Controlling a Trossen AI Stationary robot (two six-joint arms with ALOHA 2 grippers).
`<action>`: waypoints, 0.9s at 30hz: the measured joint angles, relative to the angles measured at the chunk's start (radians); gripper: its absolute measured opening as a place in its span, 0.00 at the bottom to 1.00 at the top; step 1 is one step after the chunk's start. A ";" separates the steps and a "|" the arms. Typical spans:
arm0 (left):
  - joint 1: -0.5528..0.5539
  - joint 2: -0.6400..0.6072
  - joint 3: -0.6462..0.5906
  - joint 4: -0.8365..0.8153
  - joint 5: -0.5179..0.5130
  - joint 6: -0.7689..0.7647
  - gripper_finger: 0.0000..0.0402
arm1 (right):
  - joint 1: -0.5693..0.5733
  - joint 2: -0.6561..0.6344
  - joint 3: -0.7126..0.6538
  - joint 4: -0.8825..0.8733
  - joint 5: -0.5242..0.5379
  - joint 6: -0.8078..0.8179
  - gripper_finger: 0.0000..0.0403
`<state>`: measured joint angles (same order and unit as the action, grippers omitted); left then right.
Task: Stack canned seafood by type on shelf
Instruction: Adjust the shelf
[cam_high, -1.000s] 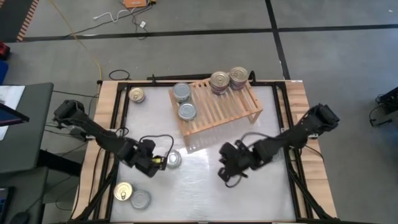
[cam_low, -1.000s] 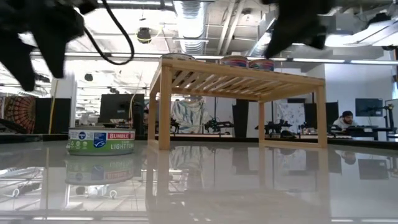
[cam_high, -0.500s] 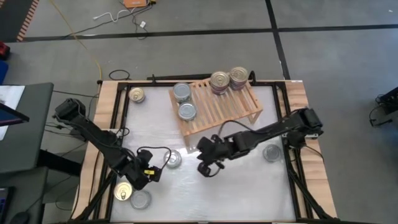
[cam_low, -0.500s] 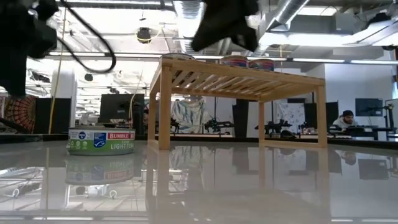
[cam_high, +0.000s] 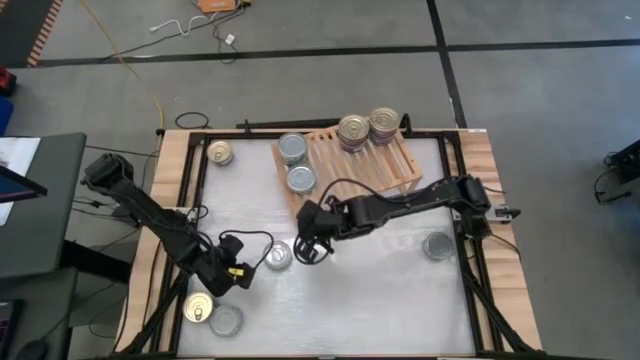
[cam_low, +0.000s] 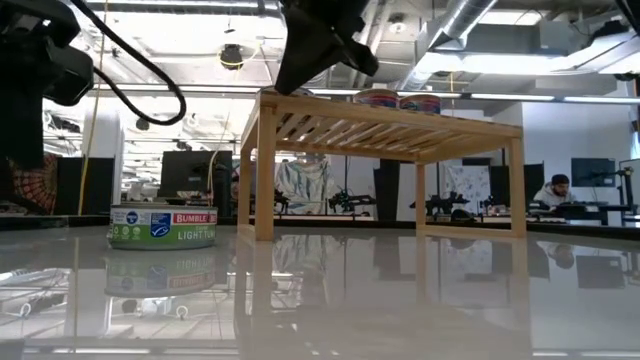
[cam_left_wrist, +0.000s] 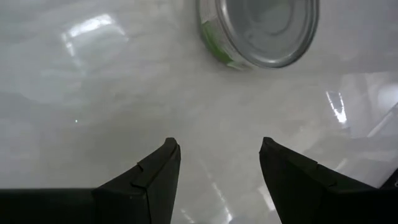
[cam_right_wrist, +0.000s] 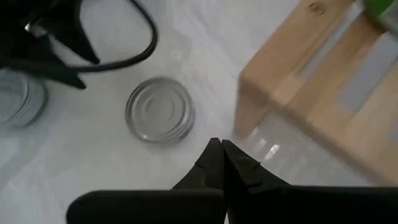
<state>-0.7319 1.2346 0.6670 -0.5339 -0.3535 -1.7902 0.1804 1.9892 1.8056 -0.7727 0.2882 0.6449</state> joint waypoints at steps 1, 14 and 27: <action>0.000 -0.002 0.000 0.000 -0.002 0.010 0.53 | -0.010 0.000 0.002 0.000 0.000 0.000 0.04; 0.000 -0.001 0.000 -0.058 -0.002 0.044 0.53 | -0.107 0.013 0.004 0.052 -0.013 0.008 0.04; 0.000 -0.001 0.000 -0.058 0.000 0.042 0.53 | -0.151 0.063 0.003 0.222 0.005 -0.056 0.04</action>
<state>-0.7315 1.2339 0.6670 -0.5922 -0.3531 -1.7481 0.0290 2.0525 1.8084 -0.5507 0.2928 0.5892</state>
